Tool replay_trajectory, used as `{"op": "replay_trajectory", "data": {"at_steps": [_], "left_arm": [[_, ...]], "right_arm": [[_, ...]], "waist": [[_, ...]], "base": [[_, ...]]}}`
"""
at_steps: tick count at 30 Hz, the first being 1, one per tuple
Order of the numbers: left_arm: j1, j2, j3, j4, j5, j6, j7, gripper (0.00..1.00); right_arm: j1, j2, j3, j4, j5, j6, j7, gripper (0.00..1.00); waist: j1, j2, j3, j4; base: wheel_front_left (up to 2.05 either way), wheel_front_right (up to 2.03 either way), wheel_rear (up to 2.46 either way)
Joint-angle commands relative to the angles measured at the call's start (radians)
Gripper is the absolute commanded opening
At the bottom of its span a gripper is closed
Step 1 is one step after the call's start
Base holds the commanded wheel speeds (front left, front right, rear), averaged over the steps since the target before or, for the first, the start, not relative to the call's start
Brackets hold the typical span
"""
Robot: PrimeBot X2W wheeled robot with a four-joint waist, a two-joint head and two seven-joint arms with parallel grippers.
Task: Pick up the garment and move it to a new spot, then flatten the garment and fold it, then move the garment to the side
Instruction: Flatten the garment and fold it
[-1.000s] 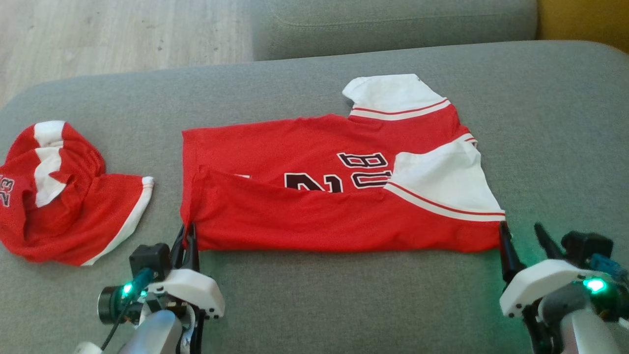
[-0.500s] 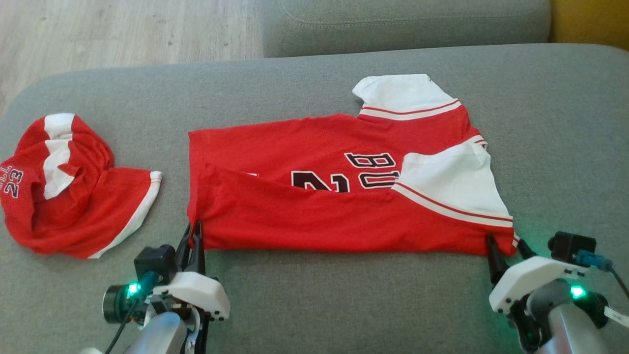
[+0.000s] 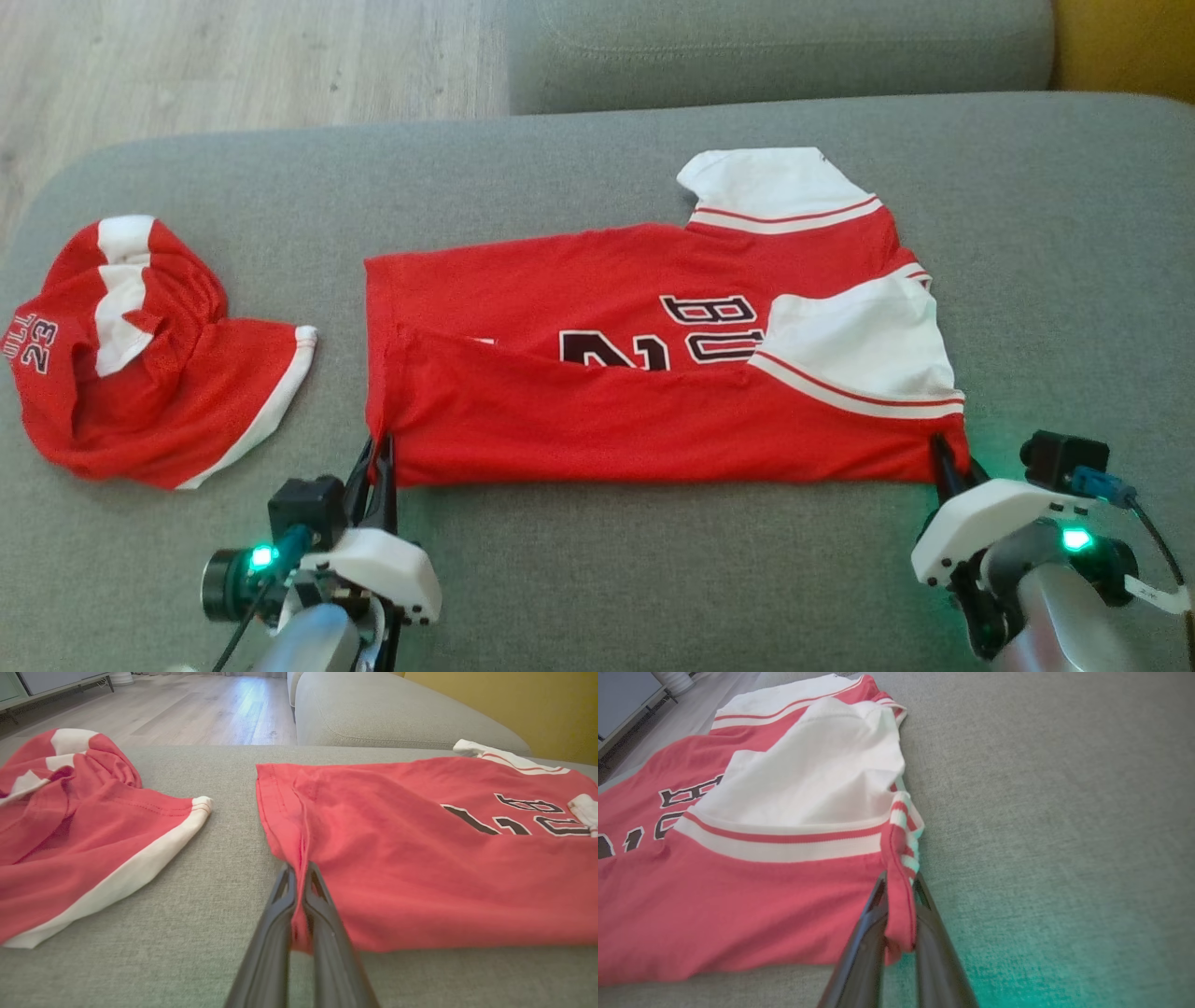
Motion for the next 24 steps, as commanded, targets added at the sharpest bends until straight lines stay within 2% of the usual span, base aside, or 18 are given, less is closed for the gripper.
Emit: {"op": "replay_trajectory", "data": {"at_steps": [1,6,11,24], "left_arm": [[-0.018,0.028,0.028,-0.016,0.007,-0.002,-0.008,0.00],[0.004,0.033,0.022,-0.007,0.006,-0.001,-0.012,0.00],[0.039,0.040,0.015,-0.008,0.004,0.000,-0.016,0.00],[0.151,0.051,0.000,-0.052,-0.002,0.022,-0.029,0.00]], "right_arm": [[-0.026,-0.003,0.015,-0.019,-0.016,-0.001,-0.014,0.00],[-0.006,-0.003,-0.008,-0.045,-0.074,-0.001,-0.027,0.00],[0.050,-0.007,-0.024,-0.098,-0.099,-0.001,0.003,0.00],[0.277,-0.009,-0.072,-0.337,-0.049,-0.001,0.171,0.00]], "waist": [[0.0000,0.0000,-0.010,-0.002],[0.0000,0.0000,-0.044,-0.009],[0.0000,0.0000,-0.076,-0.017],[0.0000,0.0000,-0.141,-0.022]], "base": [[0.00,0.00,0.00],[0.00,0.00,0.00],[0.00,0.00,0.00],[0.00,0.00,0.00]]}}
